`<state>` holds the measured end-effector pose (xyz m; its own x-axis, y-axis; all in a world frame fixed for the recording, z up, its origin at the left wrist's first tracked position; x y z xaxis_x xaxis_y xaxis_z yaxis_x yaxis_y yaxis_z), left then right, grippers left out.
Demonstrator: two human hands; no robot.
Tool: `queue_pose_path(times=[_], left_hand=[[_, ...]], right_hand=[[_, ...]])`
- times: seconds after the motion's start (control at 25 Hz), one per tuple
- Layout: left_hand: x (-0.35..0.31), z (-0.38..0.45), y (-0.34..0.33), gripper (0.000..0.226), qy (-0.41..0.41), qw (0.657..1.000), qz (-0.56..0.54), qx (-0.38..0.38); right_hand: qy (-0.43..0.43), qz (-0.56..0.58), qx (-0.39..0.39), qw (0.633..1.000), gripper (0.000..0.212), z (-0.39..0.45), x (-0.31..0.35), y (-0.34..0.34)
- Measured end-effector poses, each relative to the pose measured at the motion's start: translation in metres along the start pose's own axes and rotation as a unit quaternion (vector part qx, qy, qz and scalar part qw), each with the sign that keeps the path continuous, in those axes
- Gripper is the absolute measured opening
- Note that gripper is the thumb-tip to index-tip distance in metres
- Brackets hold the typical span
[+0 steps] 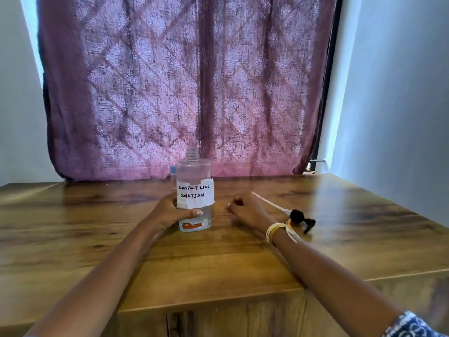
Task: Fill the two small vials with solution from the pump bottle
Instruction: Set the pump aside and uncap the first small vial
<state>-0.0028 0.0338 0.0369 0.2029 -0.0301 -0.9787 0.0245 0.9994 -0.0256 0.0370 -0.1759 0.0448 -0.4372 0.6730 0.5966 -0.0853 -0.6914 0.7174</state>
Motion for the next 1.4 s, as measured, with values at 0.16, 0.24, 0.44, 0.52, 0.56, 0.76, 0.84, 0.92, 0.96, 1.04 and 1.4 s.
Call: queue_pose_path(times=[0.16, 0.24, 0.44, 0.52, 0.56, 0.76, 0.84, 0.92, 0.96, 1.04, 1.4], left_hand=[[0.003, 0.005, 0.028, 0.057, -0.012, 1.000, 0.017, -0.015], [0.006, 0.006, 0.034, 0.066, -0.012, 1.000, 0.023, -0.016], [0.008, 0.014, 0.038, 0.065, -0.016, 0.999, 0.037, -0.029], [0.010, 0.014, 0.038, 0.061, -0.012, 0.999, 0.038, -0.030], [0.011, 0.015, 0.038, 0.060, -0.008, 0.999, 0.038, -0.033], [0.019, 0.022, 0.041, 0.055, 0.004, 0.999, 0.033, -0.040], [0.020, 0.024, 0.039, 0.047, 0.006, 0.999, 0.035, -0.038], [0.019, 0.023, 0.040, 0.042, 0.006, 0.998, 0.043, -0.042], [0.018, 0.023, 0.040, 0.042, 0.004, 0.998, 0.048, -0.042], [0.016, 0.022, 0.036, 0.042, 0.000, 0.998, 0.061, -0.032], [0.009, -0.003, 0.004, 0.051, -0.021, 0.995, 0.093, 0.019]], right_hand=[[0.013, -0.054, 0.043, 0.998, 0.014, 0.035, 0.013, -0.035], [-0.002, -0.058, 0.036, 0.998, 0.012, 0.057, 0.018, -0.045], [-0.033, 0.042, 0.021, 0.998, 0.035, 0.120, 0.027, -0.075], [-0.059, 0.077, 0.019, 0.995, 0.037, 0.146, 0.024, -0.087], [-0.070, 0.094, 0.024, 0.993, 0.030, 0.158, 0.022, -0.095], [-0.091, 0.103, 0.047, 0.989, 0.036, 0.193, 0.015, -0.116], [-0.076, 0.065, 0.049, 0.994, 0.039, 0.191, 0.015, -0.115], [-0.054, 0.043, 0.050, 0.996, 0.037, 0.180, 0.018, -0.107], [-0.041, 0.025, 0.057, 0.997, 0.035, 0.173, 0.019, -0.101], [-0.011, -0.030, 0.082, 0.996, 0.025, 0.154, 0.020, -0.089], [-0.012, -0.047, 0.064, 0.997, 0.014, 0.005, -0.007, -0.015]])
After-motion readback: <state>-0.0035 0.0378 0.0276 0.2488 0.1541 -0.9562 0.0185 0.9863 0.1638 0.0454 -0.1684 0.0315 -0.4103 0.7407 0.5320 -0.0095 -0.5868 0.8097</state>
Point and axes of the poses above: each hand's wrist, its own z-axis towards the middle knuckle, its own y-axis out of the back of the hand, x = y × z, the point moved 7 cm from there along z, towards the middle knuckle, and after that the axes turned 8 degrees about -z, right-handed, at the moved point
